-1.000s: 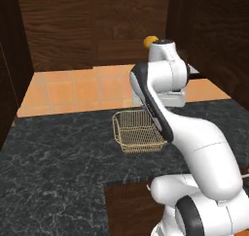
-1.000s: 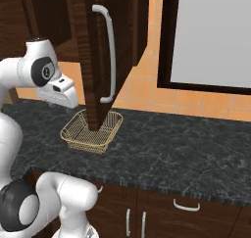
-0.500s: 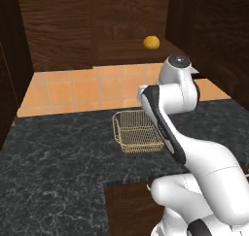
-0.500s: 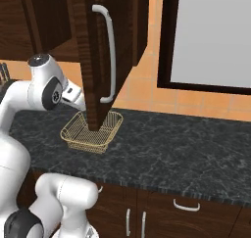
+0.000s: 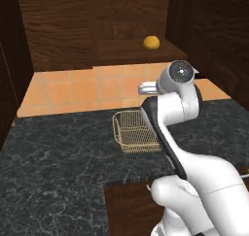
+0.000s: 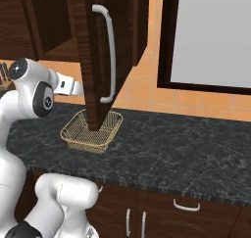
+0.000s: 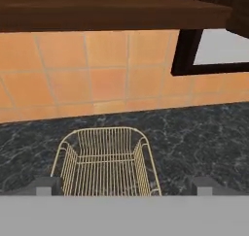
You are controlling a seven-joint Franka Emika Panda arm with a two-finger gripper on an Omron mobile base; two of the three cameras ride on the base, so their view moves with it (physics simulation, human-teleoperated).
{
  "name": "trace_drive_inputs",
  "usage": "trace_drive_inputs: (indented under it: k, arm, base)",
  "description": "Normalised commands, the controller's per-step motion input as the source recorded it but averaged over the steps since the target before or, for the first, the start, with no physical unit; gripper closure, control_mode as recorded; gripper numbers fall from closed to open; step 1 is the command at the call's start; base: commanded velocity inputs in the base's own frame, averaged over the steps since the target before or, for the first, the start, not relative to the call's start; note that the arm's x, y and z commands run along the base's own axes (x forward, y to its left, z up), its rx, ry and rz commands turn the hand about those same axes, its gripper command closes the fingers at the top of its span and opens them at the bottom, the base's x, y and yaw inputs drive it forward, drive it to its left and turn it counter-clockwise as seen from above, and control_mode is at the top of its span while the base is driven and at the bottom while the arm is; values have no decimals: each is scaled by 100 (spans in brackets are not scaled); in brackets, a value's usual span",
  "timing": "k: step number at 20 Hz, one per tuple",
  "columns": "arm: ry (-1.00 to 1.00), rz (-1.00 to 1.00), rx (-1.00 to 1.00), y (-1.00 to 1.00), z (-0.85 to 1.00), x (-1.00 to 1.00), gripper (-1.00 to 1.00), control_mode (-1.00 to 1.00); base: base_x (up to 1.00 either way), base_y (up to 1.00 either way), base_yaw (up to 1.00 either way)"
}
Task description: Open the cabinet, pick up the bread from the cabinet and place it in the basket. Then move the basket to the dining counter.
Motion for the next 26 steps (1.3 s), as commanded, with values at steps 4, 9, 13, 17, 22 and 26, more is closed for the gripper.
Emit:
trace_drive_inputs:
  k: [4,9,13,17,22,26]
  arm:
    - [-2,0,-5,0,78,8,-100,-100]
    - [-3,5,-1,-10,78,2,-100,-100]
    - [-7,2,0,-1,42,1,-100,-100]
    - [-6,0,0,-3,25,31,-100,-100]
    - [2,0,0,-21,35,67,-100,-100]
    - [10,-7,2,-22,2,91,-100,-100]
  base:
    - [0,0,0]
    - [0,0,0]
    - [0,0,0]
    - [0,0,0]
    - [0,0,0]
    - [0,0,0]
